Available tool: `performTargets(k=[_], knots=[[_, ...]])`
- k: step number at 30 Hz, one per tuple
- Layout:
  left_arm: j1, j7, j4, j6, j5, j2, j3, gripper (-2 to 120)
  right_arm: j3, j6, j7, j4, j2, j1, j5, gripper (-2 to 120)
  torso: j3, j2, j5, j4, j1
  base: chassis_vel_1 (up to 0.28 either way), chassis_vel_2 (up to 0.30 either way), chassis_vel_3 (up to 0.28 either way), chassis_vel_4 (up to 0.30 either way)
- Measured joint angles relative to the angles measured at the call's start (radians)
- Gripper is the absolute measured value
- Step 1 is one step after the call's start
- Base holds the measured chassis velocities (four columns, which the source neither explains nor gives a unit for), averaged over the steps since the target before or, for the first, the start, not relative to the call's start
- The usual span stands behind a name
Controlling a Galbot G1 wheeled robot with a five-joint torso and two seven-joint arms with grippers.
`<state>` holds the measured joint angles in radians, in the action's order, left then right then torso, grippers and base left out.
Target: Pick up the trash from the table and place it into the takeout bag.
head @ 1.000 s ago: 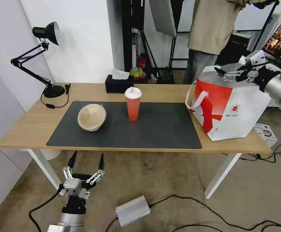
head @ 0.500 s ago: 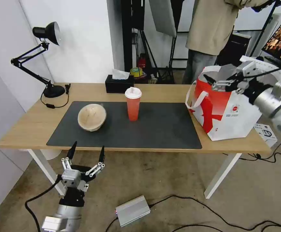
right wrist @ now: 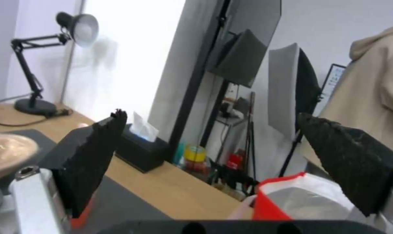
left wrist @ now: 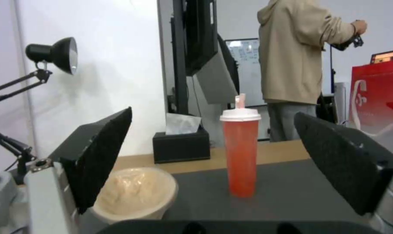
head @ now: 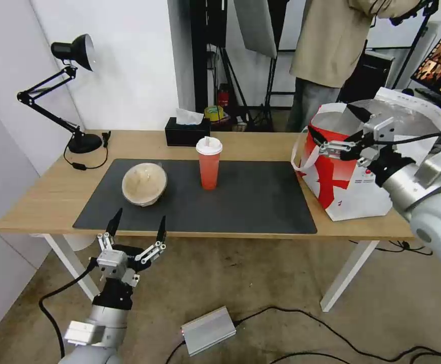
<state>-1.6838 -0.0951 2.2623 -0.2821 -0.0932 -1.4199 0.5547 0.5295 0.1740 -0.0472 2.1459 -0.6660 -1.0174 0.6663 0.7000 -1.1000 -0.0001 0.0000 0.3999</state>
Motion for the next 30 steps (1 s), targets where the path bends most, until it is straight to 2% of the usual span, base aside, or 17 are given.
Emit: performTargets(k=[14,22,30], knots=[[0.026,0.000,-0.034,0.013,0.001,0.012,-0.010,100,0.016,-0.034,0.001,0.074,-0.122,-0.147,-0.102,100,0.000,0.000,0.0001,0.0000,0.000,0.000,0.000,0.000,0.000],[0.026,0.000,-0.039,0.010,0.001,0.002,-0.005,100,0.034,-0.079,-0.006,0.124,-0.249,-0.288,-0.224,100,0.000,0.000,0.0000,-0.0001,0.000,0.000,0.000,0.000,0.000],[0.014,-0.001,-0.037,0.005,0.004,-0.014,-0.002,100,0.035,-0.103,-0.006,0.136,-0.329,-0.329,-0.288,100,0.000,0.000,0.0000,0.0000,0.000,0.000,0.000,0.000,0.000]])
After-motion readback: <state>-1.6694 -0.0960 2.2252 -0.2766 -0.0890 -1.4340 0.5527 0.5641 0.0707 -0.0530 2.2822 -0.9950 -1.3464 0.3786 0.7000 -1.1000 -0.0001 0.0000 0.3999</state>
